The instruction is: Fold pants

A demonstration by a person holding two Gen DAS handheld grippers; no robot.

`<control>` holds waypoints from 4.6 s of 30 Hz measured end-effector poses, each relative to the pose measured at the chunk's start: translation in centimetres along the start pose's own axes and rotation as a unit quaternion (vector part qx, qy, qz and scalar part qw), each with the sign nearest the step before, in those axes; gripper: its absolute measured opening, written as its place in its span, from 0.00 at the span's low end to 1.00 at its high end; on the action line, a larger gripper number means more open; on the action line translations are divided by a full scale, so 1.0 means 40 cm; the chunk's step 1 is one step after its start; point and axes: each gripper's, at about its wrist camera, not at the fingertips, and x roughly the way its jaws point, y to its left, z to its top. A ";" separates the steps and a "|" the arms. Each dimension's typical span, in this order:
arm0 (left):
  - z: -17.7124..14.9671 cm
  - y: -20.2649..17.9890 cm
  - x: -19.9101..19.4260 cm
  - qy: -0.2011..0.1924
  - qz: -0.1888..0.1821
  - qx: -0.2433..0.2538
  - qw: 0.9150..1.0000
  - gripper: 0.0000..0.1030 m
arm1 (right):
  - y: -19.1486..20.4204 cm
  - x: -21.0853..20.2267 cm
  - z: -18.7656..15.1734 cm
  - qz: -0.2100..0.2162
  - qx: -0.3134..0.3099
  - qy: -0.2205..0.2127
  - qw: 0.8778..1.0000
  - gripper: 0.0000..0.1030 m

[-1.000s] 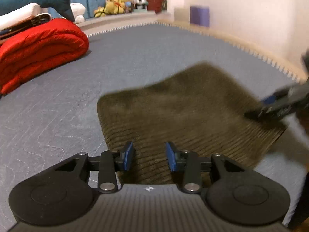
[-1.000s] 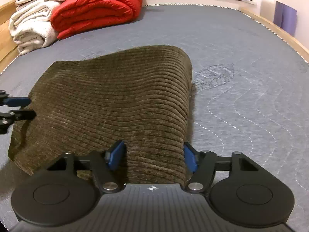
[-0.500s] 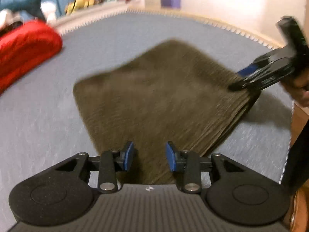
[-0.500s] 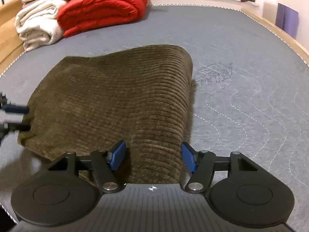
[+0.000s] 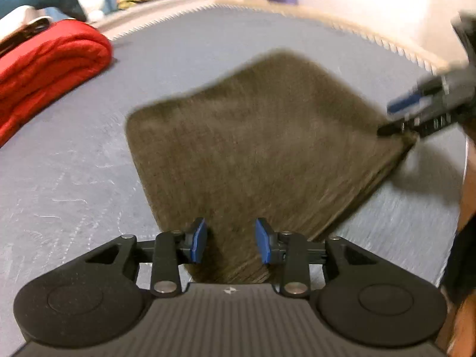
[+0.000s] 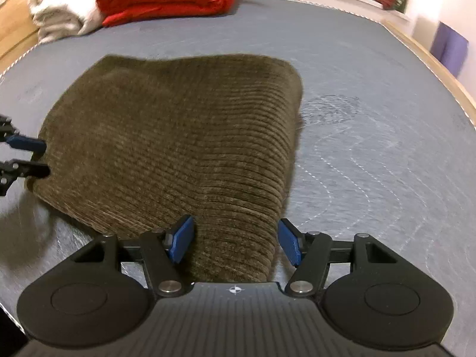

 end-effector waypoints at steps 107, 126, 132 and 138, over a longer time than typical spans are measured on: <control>-0.024 -0.123 -0.039 -0.006 0.112 -0.238 0.965 1.00 | 0.033 -0.113 -0.063 -0.012 0.075 -0.086 0.993 0.99; -0.023 -0.127 -0.041 -0.011 0.112 -0.232 0.966 1.00 | 0.034 -0.113 -0.063 -0.012 0.075 -0.086 0.993 0.99; -0.022 -0.126 -0.044 -0.013 0.111 -0.231 0.967 1.00 | 0.034 -0.113 -0.063 -0.012 0.075 -0.086 0.993 0.99; -0.021 -0.129 -0.046 -0.015 0.110 -0.229 0.967 1.00 | 0.035 -0.112 -0.064 -0.012 0.075 -0.086 0.993 0.99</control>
